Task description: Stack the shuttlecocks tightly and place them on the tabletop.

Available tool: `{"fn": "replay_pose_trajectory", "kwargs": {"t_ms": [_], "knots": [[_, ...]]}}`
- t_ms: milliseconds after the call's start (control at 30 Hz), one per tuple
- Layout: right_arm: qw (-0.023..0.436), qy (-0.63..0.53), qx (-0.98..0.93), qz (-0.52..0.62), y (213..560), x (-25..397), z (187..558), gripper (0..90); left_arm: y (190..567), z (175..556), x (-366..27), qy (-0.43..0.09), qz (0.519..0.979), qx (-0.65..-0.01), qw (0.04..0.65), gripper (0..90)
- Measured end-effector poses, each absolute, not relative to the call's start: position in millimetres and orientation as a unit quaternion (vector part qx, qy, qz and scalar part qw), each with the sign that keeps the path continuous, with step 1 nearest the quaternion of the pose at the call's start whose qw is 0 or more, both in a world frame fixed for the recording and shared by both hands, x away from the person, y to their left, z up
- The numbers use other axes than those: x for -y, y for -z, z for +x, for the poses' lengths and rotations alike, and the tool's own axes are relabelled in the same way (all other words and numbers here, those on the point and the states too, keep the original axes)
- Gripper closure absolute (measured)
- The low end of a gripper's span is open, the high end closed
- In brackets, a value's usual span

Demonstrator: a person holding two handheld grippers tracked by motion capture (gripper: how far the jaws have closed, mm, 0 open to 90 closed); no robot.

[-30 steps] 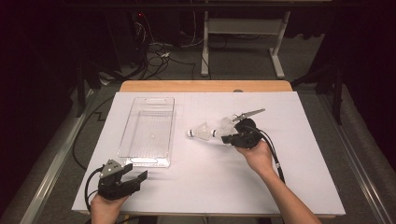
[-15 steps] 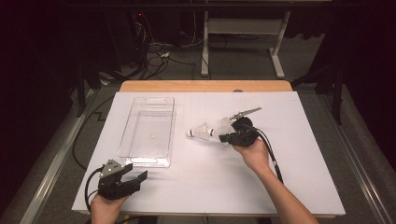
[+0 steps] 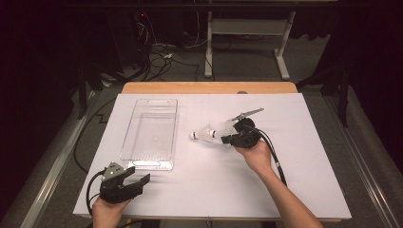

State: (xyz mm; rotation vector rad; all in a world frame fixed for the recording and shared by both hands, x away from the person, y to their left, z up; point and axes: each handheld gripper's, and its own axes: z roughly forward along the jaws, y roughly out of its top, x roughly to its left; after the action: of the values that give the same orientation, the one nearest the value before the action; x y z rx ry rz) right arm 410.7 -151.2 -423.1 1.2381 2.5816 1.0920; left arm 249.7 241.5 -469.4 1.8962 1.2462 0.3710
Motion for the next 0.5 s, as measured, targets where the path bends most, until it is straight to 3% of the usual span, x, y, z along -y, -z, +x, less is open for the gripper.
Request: {"fn": "replay_pose_trajectory", "kwargs": {"t_ms": [500], "knots": [[0.038,-0.357,-0.843,0.402,423.9,145.6,414.0,90.0,469.5,249.9,-241.3,-0.147,0.753,-0.494,0.409,33.6]]}}
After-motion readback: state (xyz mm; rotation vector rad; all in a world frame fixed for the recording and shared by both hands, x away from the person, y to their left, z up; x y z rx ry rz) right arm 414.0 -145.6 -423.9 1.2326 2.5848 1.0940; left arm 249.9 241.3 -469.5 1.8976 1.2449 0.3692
